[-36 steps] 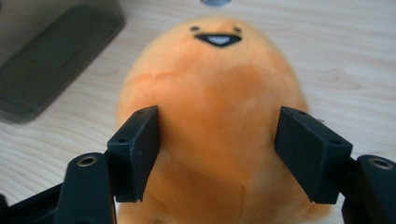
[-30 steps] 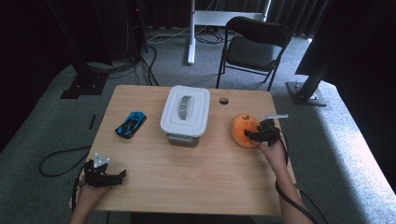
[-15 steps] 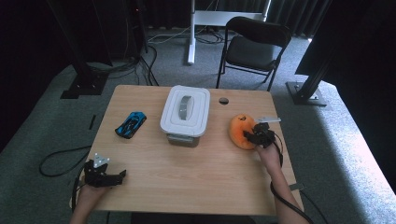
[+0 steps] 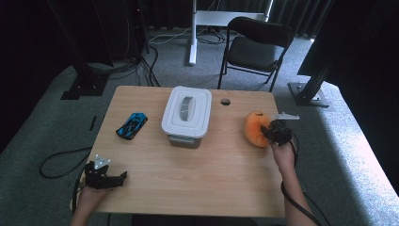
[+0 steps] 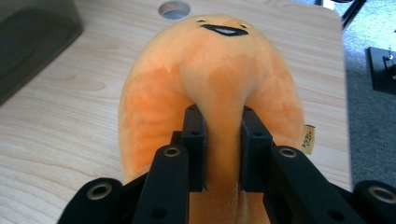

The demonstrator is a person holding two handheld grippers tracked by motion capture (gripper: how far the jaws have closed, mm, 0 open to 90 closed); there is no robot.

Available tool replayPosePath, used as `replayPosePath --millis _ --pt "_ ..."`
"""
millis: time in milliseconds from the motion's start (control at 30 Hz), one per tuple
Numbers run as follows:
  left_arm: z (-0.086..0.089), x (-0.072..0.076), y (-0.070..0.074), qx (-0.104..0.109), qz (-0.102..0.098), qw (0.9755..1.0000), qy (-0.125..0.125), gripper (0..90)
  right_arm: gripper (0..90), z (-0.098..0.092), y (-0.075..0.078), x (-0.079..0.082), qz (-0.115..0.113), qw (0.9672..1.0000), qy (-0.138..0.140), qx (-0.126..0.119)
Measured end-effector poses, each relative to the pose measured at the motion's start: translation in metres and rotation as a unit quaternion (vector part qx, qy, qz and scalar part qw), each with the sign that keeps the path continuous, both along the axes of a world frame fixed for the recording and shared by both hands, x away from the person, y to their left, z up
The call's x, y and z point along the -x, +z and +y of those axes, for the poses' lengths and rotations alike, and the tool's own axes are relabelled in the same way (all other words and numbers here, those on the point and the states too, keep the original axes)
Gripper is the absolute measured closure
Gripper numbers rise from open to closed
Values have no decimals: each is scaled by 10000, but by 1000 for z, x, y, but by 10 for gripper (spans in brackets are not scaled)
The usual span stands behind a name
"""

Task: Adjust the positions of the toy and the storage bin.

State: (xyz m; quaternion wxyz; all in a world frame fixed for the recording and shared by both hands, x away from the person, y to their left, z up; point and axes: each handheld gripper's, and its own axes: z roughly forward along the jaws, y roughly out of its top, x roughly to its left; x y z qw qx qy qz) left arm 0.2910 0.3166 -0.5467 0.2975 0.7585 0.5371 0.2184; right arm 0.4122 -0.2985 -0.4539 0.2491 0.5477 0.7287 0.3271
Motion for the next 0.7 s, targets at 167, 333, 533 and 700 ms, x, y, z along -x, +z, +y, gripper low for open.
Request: replayPosePath --millis 167,333,533,700 --pt "0 0 0 -1 0 10000 0 4 757 -13 3 3 30 9999 -130 -64" --pt "0 0 0 -1 0 10000 0 4 751 -18 -7 2 120 9994 -295 94" --pt "0 0 0 -1 -1 10000 -1 4 655 -22 -17 2 239 9995 -227 -22" --pt "0 0 0 2 -1 10000 -6 4 446 -25 -11 3 215 9993 -195 -220"
